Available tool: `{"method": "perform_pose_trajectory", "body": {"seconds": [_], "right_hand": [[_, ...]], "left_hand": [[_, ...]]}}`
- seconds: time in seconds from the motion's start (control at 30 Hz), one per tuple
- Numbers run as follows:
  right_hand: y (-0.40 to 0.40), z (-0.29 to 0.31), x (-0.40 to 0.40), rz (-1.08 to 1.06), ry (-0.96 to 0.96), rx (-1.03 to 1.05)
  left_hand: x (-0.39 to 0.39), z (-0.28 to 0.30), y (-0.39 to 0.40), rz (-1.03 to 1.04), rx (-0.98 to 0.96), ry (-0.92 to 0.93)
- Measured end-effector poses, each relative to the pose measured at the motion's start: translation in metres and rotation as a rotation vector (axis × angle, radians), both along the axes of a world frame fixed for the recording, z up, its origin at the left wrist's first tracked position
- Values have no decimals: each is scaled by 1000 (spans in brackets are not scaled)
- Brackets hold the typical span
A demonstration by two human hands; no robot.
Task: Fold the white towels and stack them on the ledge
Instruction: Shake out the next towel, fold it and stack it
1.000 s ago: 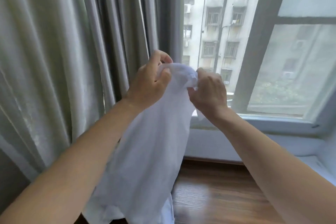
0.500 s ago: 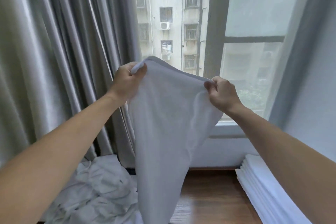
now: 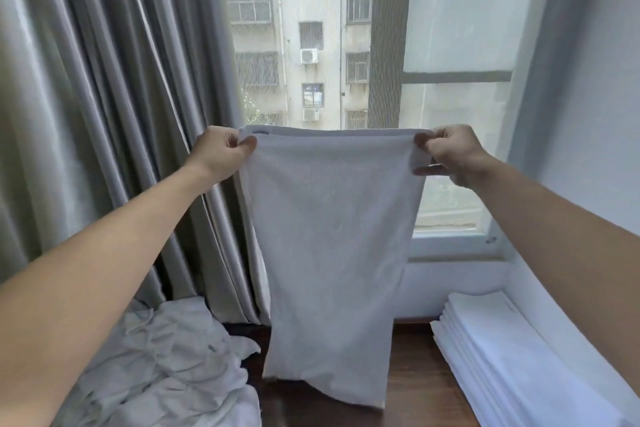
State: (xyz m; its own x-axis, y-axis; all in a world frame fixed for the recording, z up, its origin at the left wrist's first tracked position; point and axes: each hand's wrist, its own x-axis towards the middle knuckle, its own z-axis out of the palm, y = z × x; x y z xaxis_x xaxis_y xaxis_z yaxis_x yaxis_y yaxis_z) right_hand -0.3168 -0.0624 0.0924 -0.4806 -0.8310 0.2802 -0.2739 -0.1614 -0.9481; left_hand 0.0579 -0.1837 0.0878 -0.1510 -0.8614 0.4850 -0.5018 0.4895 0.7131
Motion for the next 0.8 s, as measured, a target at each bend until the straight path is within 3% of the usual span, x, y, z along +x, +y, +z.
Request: {"method": "perform_pose_trajectory", "body": {"seconds": [0.07,0.17,0.37,0.6,0.8], "right_hand": [[-10,1,-2,8,-160,-46],[-23,6,-9,-33,-175,-134],[-18,17,-25,-23,-142,-283],[37,-16,-22,27,-128,-220],[105,-67,4,16,-84,-72]], "left_hand": [[-10,5,1,8,124,91],[-30,17,8,-24,257,211],[-48,37,29,-26,205,335],[-27,2,87,-69,203,314],[20,-49,153,-137,236,167]]}}
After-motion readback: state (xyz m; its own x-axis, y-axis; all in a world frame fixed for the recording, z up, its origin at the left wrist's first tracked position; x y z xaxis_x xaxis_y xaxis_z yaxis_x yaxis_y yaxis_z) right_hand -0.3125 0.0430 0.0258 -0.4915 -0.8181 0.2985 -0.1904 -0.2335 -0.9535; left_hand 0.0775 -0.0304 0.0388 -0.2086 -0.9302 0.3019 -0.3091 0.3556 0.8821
